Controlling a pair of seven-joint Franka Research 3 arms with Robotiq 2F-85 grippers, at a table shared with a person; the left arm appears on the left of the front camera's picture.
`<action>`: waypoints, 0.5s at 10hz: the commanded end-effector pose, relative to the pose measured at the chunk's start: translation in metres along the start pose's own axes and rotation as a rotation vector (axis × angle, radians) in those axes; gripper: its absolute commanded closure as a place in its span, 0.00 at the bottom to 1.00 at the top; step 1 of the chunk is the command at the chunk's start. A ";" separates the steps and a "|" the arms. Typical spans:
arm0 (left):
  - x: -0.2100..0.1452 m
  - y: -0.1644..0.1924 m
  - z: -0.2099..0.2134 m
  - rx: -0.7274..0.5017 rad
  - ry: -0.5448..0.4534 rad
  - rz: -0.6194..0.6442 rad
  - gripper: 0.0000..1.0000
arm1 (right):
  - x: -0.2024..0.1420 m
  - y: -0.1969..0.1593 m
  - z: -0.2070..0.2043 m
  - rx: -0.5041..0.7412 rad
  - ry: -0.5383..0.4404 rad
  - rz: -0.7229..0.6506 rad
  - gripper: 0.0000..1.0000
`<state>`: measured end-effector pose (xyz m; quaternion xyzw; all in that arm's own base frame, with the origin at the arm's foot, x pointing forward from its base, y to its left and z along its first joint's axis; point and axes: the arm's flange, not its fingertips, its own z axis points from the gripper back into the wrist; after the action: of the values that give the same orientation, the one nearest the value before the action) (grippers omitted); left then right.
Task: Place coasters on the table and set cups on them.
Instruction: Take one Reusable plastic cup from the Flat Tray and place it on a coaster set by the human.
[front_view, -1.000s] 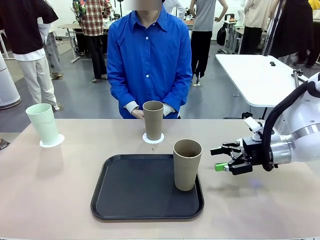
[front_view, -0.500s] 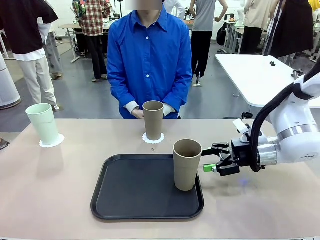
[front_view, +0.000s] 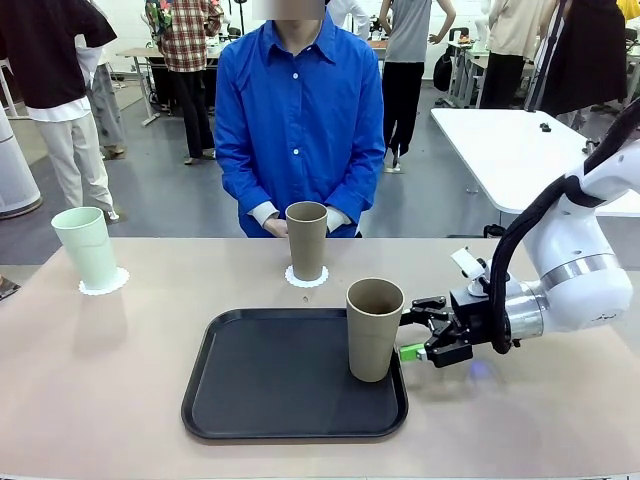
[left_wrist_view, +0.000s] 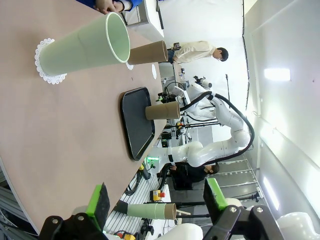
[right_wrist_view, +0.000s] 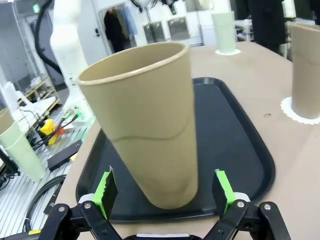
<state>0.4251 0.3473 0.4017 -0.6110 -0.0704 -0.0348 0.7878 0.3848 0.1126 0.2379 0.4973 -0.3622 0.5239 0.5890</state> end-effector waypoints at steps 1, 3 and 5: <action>-0.001 -0.001 0.001 0.005 -0.001 0.004 0.00 | -0.004 0.007 -0.006 0.050 0.001 0.048 0.00; -0.001 -0.001 0.001 0.005 -0.001 0.004 0.00 | -0.004 0.009 -0.011 0.063 0.004 0.064 0.00; -0.001 -0.001 0.001 0.005 -0.001 0.004 0.00 | -0.005 0.007 -0.015 0.077 -0.004 0.070 0.00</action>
<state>0.4251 0.3473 0.4017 -0.6110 -0.0704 -0.0348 0.7877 0.3775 0.1225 0.2368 0.5045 -0.3543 0.5495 0.5639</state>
